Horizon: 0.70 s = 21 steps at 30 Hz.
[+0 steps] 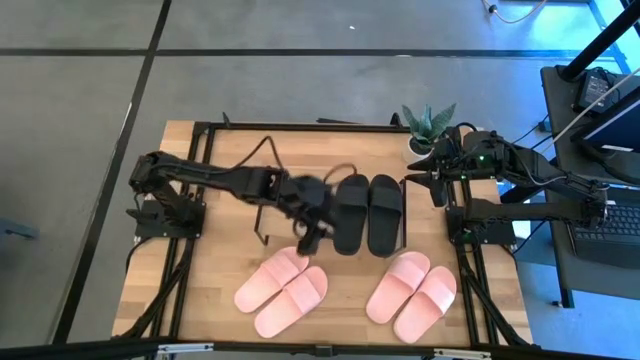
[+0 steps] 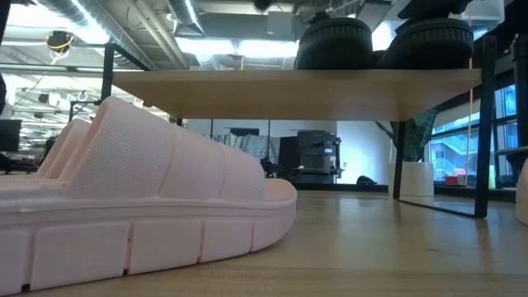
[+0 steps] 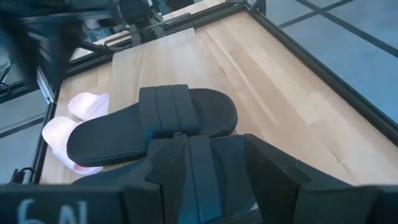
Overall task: Pick and place slides into the shelf
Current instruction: Put the black slides on the shelf
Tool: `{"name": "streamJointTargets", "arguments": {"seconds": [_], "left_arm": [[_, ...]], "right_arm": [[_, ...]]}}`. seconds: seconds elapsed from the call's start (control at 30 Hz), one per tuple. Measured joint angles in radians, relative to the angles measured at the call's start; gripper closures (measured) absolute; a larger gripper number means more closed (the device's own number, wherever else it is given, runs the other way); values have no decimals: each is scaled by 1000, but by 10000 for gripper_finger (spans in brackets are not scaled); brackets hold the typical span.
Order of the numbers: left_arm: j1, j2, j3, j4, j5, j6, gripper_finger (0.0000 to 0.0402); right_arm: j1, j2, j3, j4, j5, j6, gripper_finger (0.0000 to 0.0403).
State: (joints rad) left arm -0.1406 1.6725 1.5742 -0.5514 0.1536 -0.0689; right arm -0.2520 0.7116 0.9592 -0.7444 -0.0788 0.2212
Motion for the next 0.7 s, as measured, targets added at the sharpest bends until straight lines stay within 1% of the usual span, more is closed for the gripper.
{"name": "streamJointTargets", "arguments": {"seconds": [0.03,0.1,0.17,0.23,0.53,0.7], "left_arm": [[-27,0,0,-6,-16,40,282],[-75,4,-1,-12,-81,93,282],[-109,8,-1,-7,-153,105,282],[-128,15,-1,-11,-200,105,282],[-155,75,-2,13,-276,82,282],[-167,113,-2,9,-278,91,282]], "right_arm": [[0,0,0,0,0,-7,244],[0,0,0,1,0,-16,243],[0,0,0,1,0,-16,244],[0,0,0,1,0,-15,243],[0,0,0,2,0,12,243],[0,0,0,2,0,20,244]]}}
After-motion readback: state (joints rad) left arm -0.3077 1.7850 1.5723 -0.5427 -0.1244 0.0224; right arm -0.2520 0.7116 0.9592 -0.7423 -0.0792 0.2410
